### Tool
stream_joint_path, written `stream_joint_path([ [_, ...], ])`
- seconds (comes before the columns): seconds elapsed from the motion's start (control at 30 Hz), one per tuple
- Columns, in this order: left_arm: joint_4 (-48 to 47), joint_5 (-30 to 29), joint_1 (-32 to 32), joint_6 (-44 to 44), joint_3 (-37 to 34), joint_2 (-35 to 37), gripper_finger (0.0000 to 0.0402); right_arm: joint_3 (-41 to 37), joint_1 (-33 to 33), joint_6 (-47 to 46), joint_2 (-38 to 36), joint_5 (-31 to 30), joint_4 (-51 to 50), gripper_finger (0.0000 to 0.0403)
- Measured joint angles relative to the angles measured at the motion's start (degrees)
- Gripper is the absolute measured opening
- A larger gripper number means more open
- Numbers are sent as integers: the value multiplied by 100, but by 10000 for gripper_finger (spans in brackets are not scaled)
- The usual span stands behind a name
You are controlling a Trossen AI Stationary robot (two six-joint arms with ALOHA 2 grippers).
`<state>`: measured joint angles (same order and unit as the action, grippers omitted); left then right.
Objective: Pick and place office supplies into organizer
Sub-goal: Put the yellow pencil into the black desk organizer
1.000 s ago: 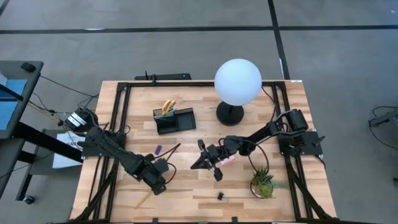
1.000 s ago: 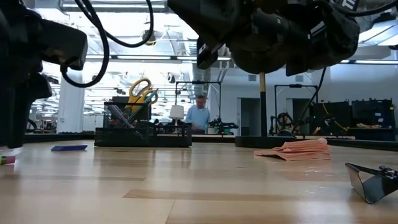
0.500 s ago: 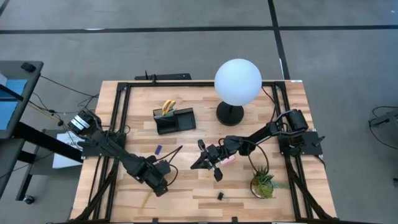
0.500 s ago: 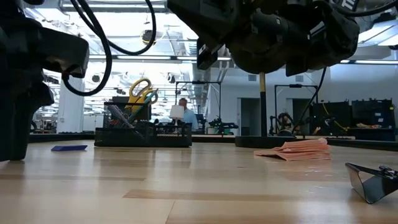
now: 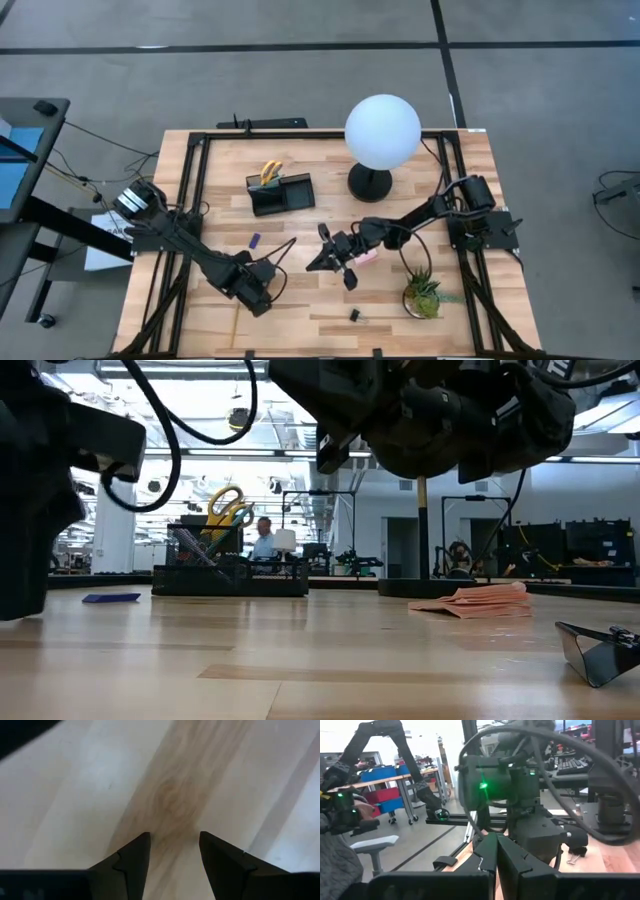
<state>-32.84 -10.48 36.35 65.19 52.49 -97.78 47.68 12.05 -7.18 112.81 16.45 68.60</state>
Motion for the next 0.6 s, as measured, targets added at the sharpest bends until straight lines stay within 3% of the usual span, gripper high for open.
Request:
stream_joint_path([
  [0.17,-1224,-116,-48,267,475,-6,169,0,-71,2,0,-2,2,0],
  [0.3,-2233,75,-33,1369,790,2,169,0,-93,9,0,-2,2,0],
  [0.43,-2426,410,92,2421,888,13,169,0,-93,11,0,-1,0,0],
  [0.6,-2234,293,252,3315,792,13,169,0,-94,11,0,-2,-56,0],
])
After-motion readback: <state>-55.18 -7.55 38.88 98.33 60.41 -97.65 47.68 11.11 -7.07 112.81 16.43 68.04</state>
